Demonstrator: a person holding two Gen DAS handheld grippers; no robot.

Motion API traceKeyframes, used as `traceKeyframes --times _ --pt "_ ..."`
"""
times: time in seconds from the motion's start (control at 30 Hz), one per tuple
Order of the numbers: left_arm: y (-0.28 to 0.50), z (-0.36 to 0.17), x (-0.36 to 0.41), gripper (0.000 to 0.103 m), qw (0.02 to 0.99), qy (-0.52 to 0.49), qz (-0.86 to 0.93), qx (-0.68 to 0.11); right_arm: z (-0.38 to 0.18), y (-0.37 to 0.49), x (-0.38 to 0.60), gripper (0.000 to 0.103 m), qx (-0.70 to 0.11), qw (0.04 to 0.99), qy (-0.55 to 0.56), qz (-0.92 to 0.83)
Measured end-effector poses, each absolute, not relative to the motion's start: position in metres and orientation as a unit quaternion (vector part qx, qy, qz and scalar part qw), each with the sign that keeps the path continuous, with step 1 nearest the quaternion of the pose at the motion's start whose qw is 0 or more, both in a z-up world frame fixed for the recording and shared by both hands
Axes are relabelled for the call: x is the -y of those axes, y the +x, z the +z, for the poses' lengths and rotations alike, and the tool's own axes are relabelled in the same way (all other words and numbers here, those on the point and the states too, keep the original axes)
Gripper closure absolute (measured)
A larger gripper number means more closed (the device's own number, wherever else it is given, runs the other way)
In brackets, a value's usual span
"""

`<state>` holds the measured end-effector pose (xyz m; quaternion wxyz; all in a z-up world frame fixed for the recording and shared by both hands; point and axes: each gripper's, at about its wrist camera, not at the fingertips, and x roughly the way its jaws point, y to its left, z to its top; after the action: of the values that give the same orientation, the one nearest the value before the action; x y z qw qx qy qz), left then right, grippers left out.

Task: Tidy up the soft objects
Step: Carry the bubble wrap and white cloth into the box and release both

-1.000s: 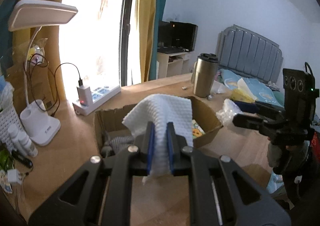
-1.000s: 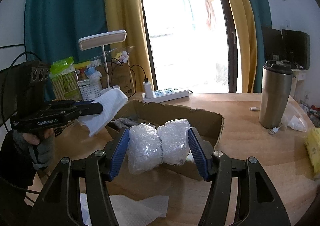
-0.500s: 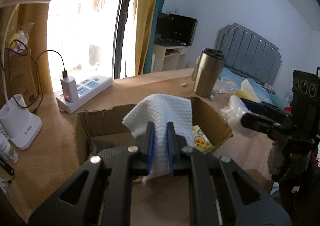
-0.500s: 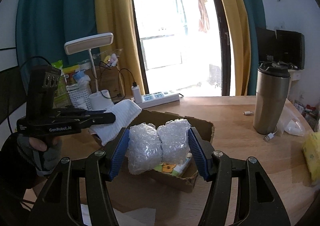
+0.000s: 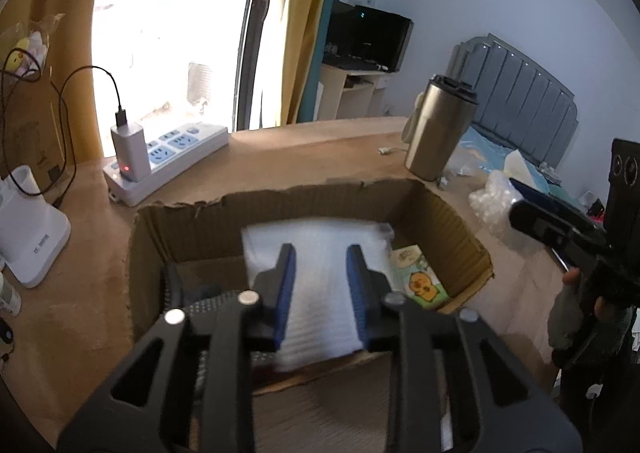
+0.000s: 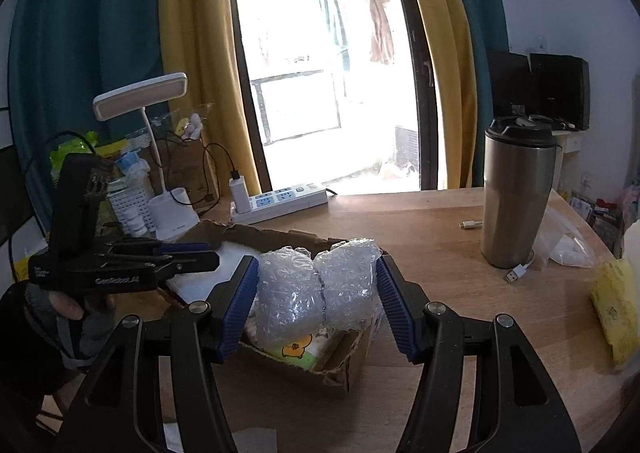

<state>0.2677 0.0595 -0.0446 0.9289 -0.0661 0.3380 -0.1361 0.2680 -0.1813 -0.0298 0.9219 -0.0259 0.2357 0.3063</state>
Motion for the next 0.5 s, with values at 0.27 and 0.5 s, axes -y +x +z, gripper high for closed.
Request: traceKeyframes --times 0.27,0.5 --pt "0.244 -0.025 -0.061 0.036 0.94 -0.064 -0.145 -0.304 -0.032 0.283 0.165 0.04 -0.241 0.924 -0.035 0.295" --pt "0.226 -0.014 -0.071 0.036 0.948 -0.064 -0.134 -0.282 -0.039 0.301 0.149 0.039 -0.26 0.926 -0.033 0.27"
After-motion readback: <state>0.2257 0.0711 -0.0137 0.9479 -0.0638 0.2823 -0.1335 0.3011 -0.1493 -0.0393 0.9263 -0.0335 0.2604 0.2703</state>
